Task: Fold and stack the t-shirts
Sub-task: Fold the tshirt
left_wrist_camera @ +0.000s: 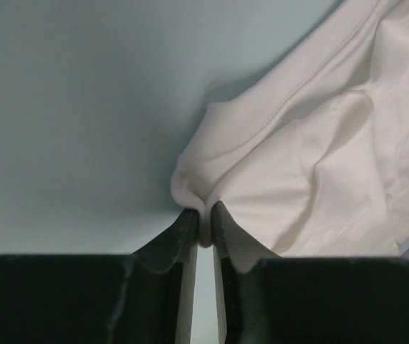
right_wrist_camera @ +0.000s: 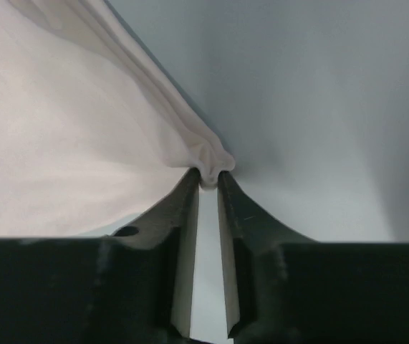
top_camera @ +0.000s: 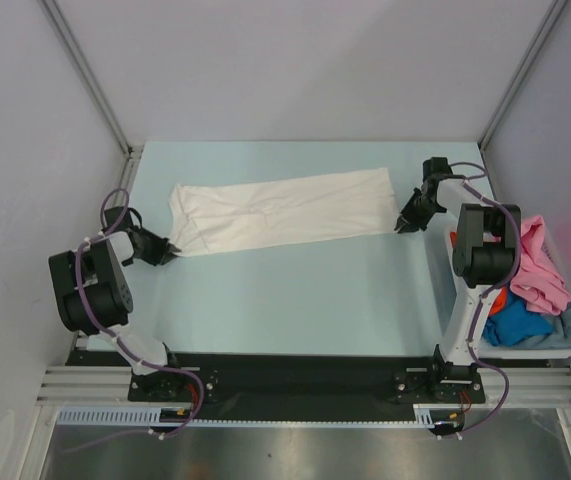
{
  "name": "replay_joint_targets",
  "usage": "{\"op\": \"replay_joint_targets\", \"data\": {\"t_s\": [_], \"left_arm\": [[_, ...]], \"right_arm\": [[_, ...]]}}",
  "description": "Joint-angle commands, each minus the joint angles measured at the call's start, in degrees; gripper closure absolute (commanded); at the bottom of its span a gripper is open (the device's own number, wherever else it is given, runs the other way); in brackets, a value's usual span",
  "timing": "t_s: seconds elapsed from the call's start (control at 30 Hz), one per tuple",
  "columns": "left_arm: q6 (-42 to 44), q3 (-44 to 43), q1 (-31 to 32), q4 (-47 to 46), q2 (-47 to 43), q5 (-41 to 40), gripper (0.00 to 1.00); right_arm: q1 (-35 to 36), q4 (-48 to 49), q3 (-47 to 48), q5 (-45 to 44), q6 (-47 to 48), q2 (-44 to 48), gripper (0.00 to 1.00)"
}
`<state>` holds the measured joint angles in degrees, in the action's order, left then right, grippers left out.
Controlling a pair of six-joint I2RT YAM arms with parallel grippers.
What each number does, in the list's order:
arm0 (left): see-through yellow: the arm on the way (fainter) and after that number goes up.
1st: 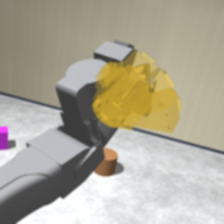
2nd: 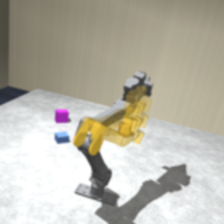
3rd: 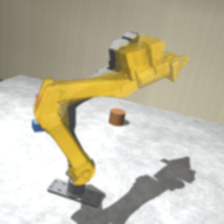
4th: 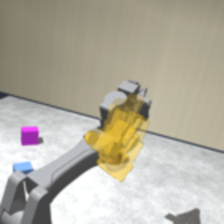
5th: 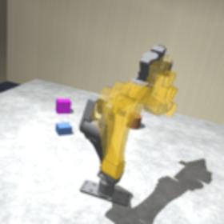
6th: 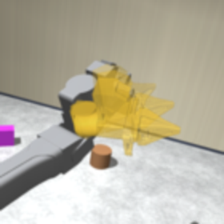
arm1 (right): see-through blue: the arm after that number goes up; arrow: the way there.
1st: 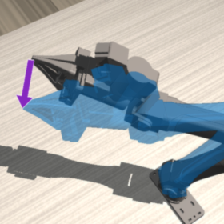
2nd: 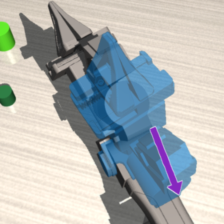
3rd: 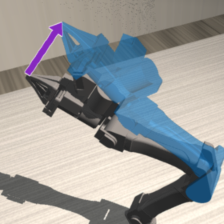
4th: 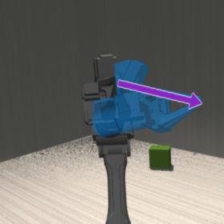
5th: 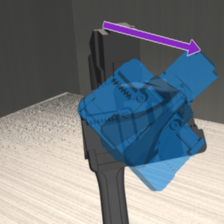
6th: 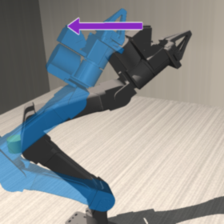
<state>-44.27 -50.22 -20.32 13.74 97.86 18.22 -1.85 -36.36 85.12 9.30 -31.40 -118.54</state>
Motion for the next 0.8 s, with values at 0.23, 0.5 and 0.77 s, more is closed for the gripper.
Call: {"op": "replay_joint_targets", "data": {"t_s": [0.23, 0.5, 0.77], "left_arm": [[5.42, -4.88, -0.34, 1.21, 3.90, -4.59, 0.96], [9.29, -17.70, 0.36, 1.03, 11.73, -4.77, 1.00], [13.59, -30.90, 2.56, 1.21, 21.39, -1.44, 1.00]], "right_arm": [[0.70, 0.94, -6.80, -1.48, 3.01, 1.72, 1.00], [5.71, 1.64, -19.62, -0.34, 0.21, 10.87, 1.00], [18.25, 2.25, -28.77, 2.04, -7.61, 20.45, 1.00]]}}
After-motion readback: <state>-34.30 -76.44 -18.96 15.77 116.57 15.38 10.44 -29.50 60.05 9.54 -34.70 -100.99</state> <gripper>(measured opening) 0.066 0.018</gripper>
